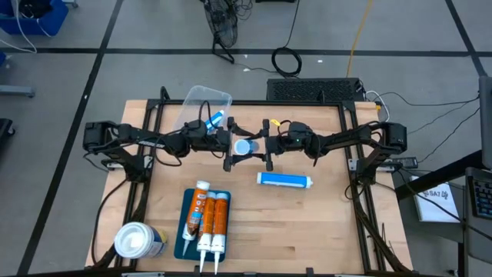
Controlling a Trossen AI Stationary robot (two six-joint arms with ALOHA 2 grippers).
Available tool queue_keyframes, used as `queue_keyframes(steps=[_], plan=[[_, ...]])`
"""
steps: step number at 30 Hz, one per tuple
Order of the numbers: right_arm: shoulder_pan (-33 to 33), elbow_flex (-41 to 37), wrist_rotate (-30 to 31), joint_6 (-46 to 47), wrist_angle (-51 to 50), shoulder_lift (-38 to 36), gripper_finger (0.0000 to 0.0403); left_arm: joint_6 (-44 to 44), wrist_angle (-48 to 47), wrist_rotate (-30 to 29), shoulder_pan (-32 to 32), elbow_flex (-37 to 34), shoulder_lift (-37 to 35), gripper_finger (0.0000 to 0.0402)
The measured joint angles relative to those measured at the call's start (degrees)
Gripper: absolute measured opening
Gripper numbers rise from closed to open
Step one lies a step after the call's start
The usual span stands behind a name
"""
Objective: Pick & place silicon tubes, Sealant and Lysol wipes
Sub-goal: Put the bottom blue sealant into the white bin
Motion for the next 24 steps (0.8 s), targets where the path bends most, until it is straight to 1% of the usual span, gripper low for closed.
queue_keyframes(steps=[7, 9, 12, 16, 19, 24], plan=[[0.0, 0.0, 0.0, 0.1, 0.0, 0.0, 0.0207, 0.3, -1.6, 0.0, 0.0, 0.0, 0.0, 0.035], [0.0, 0.0, 0.0, 0.1, 0.0, 0.0, 0.0207, 0.5, -2.2, 0.0, 0.0, 0.0, 0.0, 0.034], [0.0, 0.0, 0.1, 0.1, 0.0, 0.0, 0.0207, 2.0, -2.5, 0.0, 0.0, 0.0, 0.0, 0.0299], [0.0, 0.0, 0.3, 1.4, -0.3, 0.0, 0.0207, 5.7, -2.5, -0.3, 0.0, 0.0, 0.0, 0.0221], [0.0, 0.0, 0.3, 1.6, -0.4, 0.0, 0.0207, 7.7, -2.6, -1.2, 0.0, 0.0, 0.0, 0.022], [-0.1, 0.0, 0.3, 2.7, -0.6, 0.0, 0.0213, 8.4, -2.7, -4.3, -0.2, 0.0, -0.1, 0.0218]])
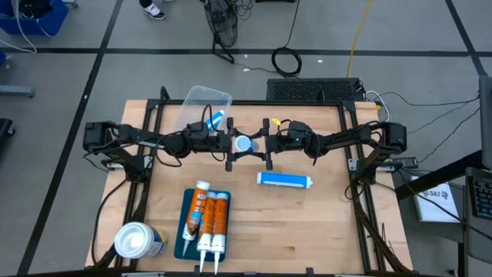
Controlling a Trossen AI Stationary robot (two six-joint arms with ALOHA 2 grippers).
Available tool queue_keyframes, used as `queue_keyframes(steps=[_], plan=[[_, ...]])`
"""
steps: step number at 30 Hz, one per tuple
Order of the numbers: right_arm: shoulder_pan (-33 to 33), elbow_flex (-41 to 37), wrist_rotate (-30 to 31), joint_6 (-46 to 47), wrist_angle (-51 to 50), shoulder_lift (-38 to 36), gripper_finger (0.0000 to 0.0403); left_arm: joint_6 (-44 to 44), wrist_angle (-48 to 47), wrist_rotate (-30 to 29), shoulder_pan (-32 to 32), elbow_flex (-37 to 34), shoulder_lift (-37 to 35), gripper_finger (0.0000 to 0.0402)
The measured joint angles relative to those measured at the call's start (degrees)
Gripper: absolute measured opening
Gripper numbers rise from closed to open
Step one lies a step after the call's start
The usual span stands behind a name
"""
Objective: Pick & place silicon tubes, Sealant and Lysol wipes
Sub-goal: Put the bottom blue sealant into the white bin
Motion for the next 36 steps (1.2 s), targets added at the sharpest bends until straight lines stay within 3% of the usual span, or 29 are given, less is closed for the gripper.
queue_keyframes(steps=[6, 12, 18, 24, 28, 32, 36], plan=[[0.0, 0.1, 1.4, 3.2, 0.1, -0.1, 0.024, 0.3, -6.0, -4.5, 0.0, -0.1, -4.4, 0.0218], [0.1, 0.0, 8.1, 3.3, -1.3, -0.1, 0.0251, 3.5, -16.7, -11.5, 0.2, -0.2, -11.6, 0.0218], [0.2, -0.1, 10.5, 3.3, -1.6, 0.0, 0.0253, 6.7, -24.6, -23.8, -1.3, -0.1, -17.8, 0.0218], [-0.3, 0.0, 11.1, 1.7, -4.5, 0.0, 0.0253, 7.8, -32.0, -40.6, -2.9, -0.1, -22.4, 0.0218], [-0.9, -0.1, 15.7, 1.5, -5.8, 0.0, 0.0253, 7.9, -35.7, -51.3, -4.1, -0.1, -24.3, 0.0218], [-1.4, -0.1, 18.5, 0.2, -8.4, -0.1, 0.0253, 7.8, -38.7, -56.5, -5.4, -0.1, -25.8, 0.0218], [-2.0, -0.1, 18.1, 0.3, -15.9, -2.1, 0.0253, 6.2, -42.1, -57.2, -6.2, -0.1, -27.4, 0.0218]])
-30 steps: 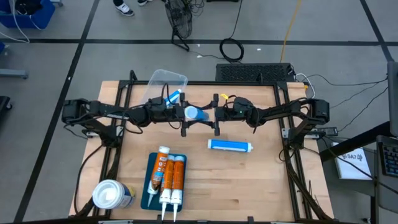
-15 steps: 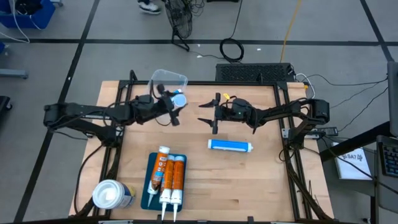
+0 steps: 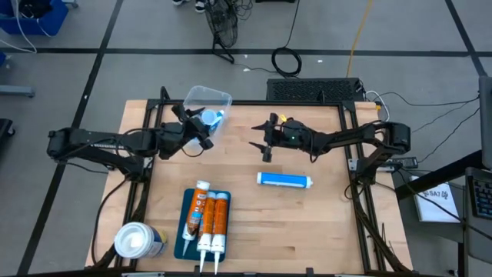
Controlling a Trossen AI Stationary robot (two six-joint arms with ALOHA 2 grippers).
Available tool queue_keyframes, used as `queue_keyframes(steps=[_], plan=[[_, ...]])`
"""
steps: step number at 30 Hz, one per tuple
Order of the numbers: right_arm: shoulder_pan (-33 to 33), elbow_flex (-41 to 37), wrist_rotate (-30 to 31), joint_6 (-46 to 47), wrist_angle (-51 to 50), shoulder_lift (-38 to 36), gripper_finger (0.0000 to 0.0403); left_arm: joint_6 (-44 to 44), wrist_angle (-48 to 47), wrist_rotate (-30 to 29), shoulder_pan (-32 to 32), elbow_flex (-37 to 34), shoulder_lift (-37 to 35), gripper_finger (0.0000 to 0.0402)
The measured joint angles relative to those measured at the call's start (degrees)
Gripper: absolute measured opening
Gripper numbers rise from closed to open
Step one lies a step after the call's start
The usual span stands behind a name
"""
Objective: Pick & place silicon tubes, Sealant and Lysol wipes
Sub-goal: Put the bottom blue sealant into the white bin
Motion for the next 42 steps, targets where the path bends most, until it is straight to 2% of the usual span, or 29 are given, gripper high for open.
queue_keyframes(steps=[4, 9, 11, 13, 20, 24, 28, 30, 34, 37, 39, 42], plan=[[-0.9, 0.0, -1.0, 0.2, -10.1, -4.3, 0.0253, -2.2, -4.2, 0.0, -0.2, 0.0, -2.5, 0.0217], [-2.8, -1.5, -9.3, 0.2, -18.2, -11.8, 0.0254, -2.8, -8.7, 2.6, -0.2, 0.0, -7.9, 0.0217], [-3.7, -3.0, -10.6, 0.1, -19.6, -15.2, 0.0254, -2.2, -10.2, 3.0, 0.2, 0.0, -10.5, 0.0217], [-4.5, -5.0, -9.9, 0.0, -20.2, -18.9, 0.0254, -1.4, -12.1, 3.2, 1.2, 0.0, -13.7, 0.0217], [-5.5, -13.9, 0.0, 0.6, -19.6, -30.9, 0.0254, -0.8, -15.4, 3.0, 6.2, 0.0, -24.3, 0.0217], [-5.4, -19.0, 0.0, 2.4, -15.4, -34.9, 0.0254, -0.5, -16.2, 3.0, 7.9, 0.0, -28.3, 0.0217], [-5.4, -22.5, 0.0, 3.3, -11.7, -36.9, 0.0254, -2.4, -18.2, 3.8, 9.4, 0.1, -29.3, 0.0217], [-5.4, -23.1, 0.0, 3.3, -11.0, -37.2, 0.0254, -4.8, -19.6, 7.8, 10.0, 0.0, -28.9, 0.0217], [-5.4, -23.2, 0.0, 3.5, -10.4, -37.3, 0.0254, -7.7, -18.9, 23.1, 10.4, -1.2, -27.7, 0.0217], [-5.4, -23.2, 0.0, 3.9, -10.0, -37.3, 0.0254, -8.6, -17.0, 31.4, 10.4, -2.6, -27.0, 0.0217], [-5.4, -23.2, 0.0, 4.2, -10.0, -37.3, 0.0254, -8.3, -15.1, 34.2, 10.4, -3.4, -27.0, 0.0217], [-5.4, -23.2, 0.0, 4.4, -10.0, -37.3, 0.0254, -6.9, -13.0, 34.6, 10.8, -4.9, -27.5, 0.0217]])
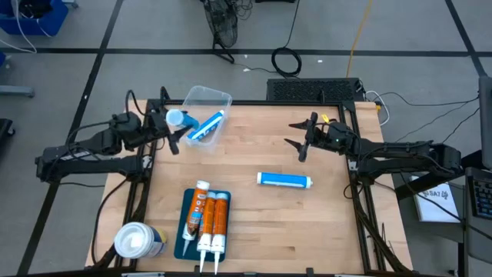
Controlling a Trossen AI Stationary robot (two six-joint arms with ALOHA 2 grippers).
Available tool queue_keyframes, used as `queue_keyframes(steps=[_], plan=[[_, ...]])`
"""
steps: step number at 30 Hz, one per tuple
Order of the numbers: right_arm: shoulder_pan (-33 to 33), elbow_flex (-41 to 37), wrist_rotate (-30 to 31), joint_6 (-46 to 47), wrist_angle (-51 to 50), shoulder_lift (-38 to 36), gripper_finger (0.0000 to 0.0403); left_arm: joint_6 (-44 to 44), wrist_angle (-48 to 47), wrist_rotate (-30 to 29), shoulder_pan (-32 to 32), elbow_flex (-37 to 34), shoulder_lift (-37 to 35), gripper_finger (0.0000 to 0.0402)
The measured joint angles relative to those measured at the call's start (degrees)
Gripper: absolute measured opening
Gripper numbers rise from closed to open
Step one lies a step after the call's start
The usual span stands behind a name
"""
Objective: Pick & place silicon tubes, Sealant and Lysol wipes
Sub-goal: Put the bottom blue sealant into the white bin
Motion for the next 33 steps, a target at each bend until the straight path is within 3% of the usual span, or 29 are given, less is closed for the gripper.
queue_keyframes(steps=[6, 12, 16, 19, 24, 29, 33], plan=[[0.0, 0.0, 0.0, 0.4, 1.4, 0.0, 0.0254, 0.5, 4.2, 2.1, 6.0, -1.3, -1.6, 0.0217], [0.0, 0.0, 0.0, 0.9, 2.3, 0.0, 0.0254, 0.3, 6.2, 9.2, 17.6, -1.4, -3.4, 0.0217], [0.0, 0.0, 0.0, 1.1, 2.4, 0.0, 0.0254, -4.8, 6.3, 23.8, 26.0, -1.4, -3.0, 0.0217], [0.0, 0.0, 0.0, 1.1, 2.5, 0.0, 0.0254, -10.0, 8.0, 36.0, 28.3, -1.4, 0.2, 0.0217], [0.0, 0.0, 0.0, 1.7, 3.0, 0.0, 0.0254, -18.2, 17.4, 48.5, 22.8, -1.5, 7.7, 0.0217], [0.0, 0.0, 0.0, 1.9, 3.0, 0.0, 0.0254, -16.7, 22.2, 48.9, 10.4, -1.5, 14.1, 0.0217], [0.0, 0.0, 0.0, 1.9, 3.2, 0.0, 0.0254, -12.3, 22.6, 46.3, 3.1, -1.5, 14.1, 0.0217]])
